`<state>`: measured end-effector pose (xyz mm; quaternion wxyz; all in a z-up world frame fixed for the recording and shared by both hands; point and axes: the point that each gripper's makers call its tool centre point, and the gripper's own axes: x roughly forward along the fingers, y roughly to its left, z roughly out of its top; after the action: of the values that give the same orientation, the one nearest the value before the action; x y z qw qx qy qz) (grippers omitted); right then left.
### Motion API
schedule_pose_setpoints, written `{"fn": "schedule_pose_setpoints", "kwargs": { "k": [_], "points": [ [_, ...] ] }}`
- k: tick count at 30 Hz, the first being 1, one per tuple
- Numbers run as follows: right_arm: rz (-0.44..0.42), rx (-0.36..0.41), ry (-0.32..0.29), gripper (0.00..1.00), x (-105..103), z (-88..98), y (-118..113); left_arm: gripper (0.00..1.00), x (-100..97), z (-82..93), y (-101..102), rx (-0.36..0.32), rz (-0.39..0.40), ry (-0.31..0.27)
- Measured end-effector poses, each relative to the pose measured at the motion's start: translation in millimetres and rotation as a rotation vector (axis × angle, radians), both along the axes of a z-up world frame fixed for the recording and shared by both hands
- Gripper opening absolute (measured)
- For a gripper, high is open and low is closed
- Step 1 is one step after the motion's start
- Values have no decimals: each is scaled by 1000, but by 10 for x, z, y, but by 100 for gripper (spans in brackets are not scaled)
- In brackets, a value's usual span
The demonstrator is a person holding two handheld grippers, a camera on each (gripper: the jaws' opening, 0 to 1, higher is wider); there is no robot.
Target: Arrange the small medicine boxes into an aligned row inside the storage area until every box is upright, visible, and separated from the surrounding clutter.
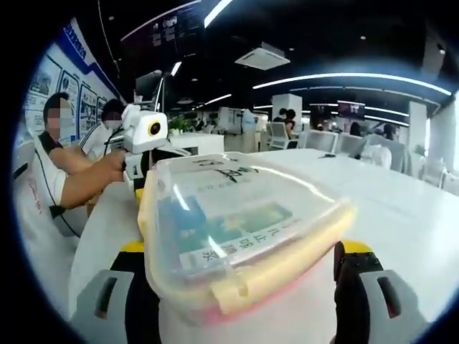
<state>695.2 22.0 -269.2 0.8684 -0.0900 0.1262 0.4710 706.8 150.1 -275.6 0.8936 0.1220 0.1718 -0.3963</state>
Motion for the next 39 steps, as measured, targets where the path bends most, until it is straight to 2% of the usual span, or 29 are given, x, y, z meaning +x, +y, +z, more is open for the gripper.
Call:
{"fn": "schedule_pose_setpoints", "kwargs": {
  "k": [7,10,14,17,19,25,28,32,35,37,39],
  "points": [
    [26,-3,1,100,382,-6,-147,100,330,2,-150,-2,30,-5],
    [46,12,-4,100,595,-4,-221,100,534,-1,-226,5,45,-1],
    [57,15,-5,99,794,-3,-251,100,649,-11,-261,23,65,2],
    [55,21,-6,99,977,-3,-252,100,854,-16,-277,19,68,6],
    [55,25,-1,98,1039,-10,-251,100,890,-20,-285,17,76,4],
    [40,42,34,98,1047,-59,-229,99,848,-17,-269,10,85,1],
    [-5,37,34,94,1010,-14,-324,97,793,-1,-182,20,95,10],
    [-70,35,39,99,894,95,-500,98,638,88,-34,20,104,-5],
    [-124,12,25,100,760,159,-621,98,422,161,66,13,102,-23],
    [-128,13,25,100,604,198,-603,99,342,197,156,10,109,-30],
    [-131,-1,22,100,446,219,-572,99,160,231,226,1,108,-31]
  ]
}}
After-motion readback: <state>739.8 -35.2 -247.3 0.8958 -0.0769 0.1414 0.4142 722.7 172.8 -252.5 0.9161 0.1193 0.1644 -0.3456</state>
